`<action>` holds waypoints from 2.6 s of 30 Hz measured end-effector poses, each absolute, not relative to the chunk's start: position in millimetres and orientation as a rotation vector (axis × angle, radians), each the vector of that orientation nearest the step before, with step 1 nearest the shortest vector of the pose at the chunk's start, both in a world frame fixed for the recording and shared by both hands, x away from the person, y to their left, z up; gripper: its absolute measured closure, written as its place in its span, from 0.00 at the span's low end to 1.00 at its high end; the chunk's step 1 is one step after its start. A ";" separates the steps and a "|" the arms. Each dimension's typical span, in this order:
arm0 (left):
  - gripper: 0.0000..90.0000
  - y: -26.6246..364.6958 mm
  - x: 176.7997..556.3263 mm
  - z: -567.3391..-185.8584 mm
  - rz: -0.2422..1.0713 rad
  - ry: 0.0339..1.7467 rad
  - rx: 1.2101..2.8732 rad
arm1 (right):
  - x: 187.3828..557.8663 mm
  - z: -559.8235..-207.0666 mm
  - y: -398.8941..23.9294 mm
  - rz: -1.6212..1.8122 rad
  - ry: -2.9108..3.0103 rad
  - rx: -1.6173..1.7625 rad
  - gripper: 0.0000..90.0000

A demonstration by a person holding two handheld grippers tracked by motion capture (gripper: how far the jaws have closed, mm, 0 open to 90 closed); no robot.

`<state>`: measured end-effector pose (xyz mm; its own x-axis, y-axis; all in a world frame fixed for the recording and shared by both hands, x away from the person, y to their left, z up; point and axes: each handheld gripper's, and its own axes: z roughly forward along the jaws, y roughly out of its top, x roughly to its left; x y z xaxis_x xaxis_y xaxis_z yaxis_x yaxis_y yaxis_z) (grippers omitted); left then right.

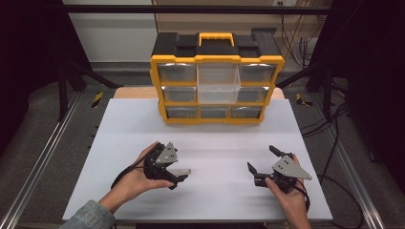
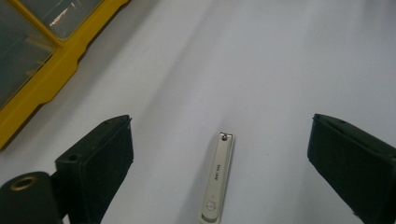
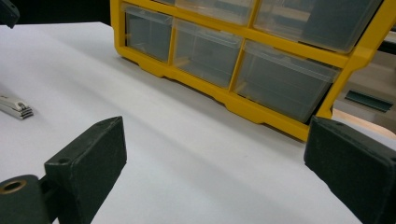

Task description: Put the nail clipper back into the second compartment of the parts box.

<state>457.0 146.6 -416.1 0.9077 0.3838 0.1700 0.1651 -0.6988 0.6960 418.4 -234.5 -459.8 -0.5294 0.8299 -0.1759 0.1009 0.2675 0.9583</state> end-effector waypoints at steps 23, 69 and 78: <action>0.54 125.4 464.0 -426.9 0.316 0.352 2.442 | 418.5 -461.2 -233.7 1.323 1.841 0.846 0.07; 0.78 125.4 485.9 -457.9 0.194 0.447 2.567 | 418.5 -462.8 -231.8 1.300 1.858 0.838 0.07; 0.80 122.1 487.1 -459.6 0.181 0.451 2.581 | 418.8 -463.1 -232.1 1.296 1.862 0.836 0.07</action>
<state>487.1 122.1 -459.6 0.9359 0.3496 0.0421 0.2816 -0.8149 0.5066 418.8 -232.1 -463.1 -0.5404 0.8207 -0.1854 0.1110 0.2879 0.9512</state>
